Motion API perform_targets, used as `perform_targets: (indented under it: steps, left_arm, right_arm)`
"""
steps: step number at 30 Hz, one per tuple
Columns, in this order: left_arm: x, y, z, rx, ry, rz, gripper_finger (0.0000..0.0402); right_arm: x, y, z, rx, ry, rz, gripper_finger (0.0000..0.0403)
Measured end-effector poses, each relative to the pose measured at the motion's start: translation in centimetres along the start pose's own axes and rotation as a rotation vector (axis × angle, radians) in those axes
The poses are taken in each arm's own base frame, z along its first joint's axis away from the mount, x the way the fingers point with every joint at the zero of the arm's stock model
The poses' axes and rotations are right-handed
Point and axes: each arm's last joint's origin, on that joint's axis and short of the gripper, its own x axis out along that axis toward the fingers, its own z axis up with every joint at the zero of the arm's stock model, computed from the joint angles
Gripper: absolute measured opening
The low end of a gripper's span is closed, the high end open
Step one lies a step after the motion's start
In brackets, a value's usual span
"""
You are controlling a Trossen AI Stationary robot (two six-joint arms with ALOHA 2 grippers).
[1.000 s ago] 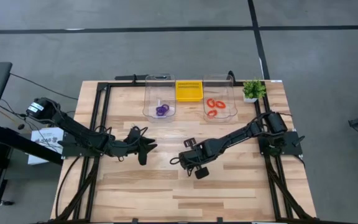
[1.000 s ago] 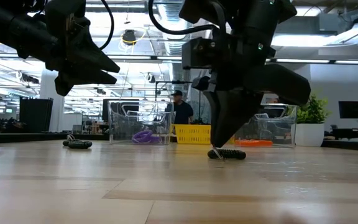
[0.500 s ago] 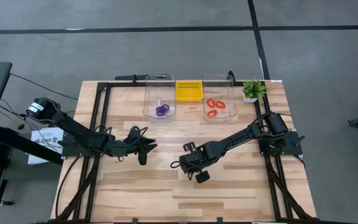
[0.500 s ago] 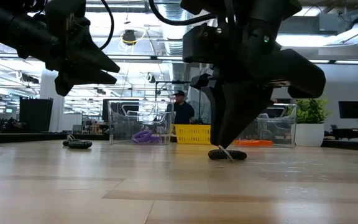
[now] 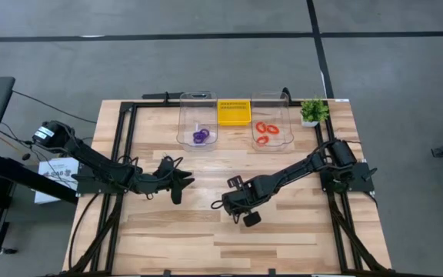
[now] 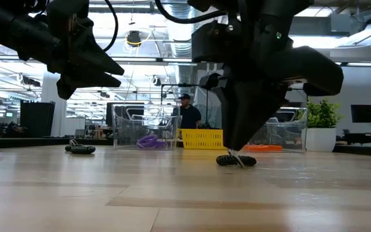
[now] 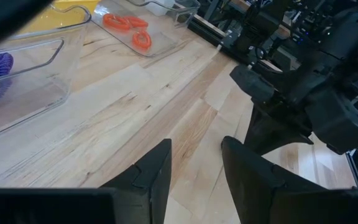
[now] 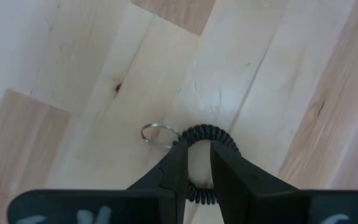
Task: Sort spring keychains
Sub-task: Put the top right black spring keychain into the yellow bin
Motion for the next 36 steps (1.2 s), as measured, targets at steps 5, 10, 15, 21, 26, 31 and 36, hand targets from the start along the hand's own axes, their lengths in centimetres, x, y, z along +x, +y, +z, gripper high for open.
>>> perform_targets:
  steps: [5, 10, 15, 21, 26, 31, 36]
  left_arm:
    - [0.00, 0.00, 0.00, 0.000, 0.000, 0.000, 0.0140]
    - [0.00, 0.00, 0.00, 0.000, 0.000, 0.000, 0.0140]
    - [0.00, 0.00, 0.00, -0.002, 0.000, 0.000, 0.0140]
    - [0.00, 0.00, 0.00, -0.008, 0.000, 0.000, 0.0140]
    - [0.00, -0.01, 0.00, -0.008, 0.000, -0.001, 0.0140]
    - [0.00, 0.00, 0.00, -0.008, 0.000, 0.000, 0.0140]
    - [0.00, 0.00, -0.01, -0.007, 0.001, 0.000, 0.0140]
  right_arm:
    - [-0.21, 0.02, 0.01, -0.002, 0.015, 0.006, 0.0062]
    - [-0.21, 0.19, 0.19, -0.005, -0.007, 0.045, 0.0062]
    - [-0.22, 0.21, 0.24, -0.059, -0.015, 0.053, 0.0062]
    - [-0.23, 0.33, 0.30, -0.122, -0.031, 0.095, 0.0062]
    - [-0.23, 0.37, 0.34, -0.165, -0.038, 0.100, 0.0062]
    - [-0.11, 0.32, 0.52, -0.169, -0.054, 0.097, 0.0062]
    - [-0.10, 0.30, 0.62, -0.170, -0.065, 0.094, 0.0062]
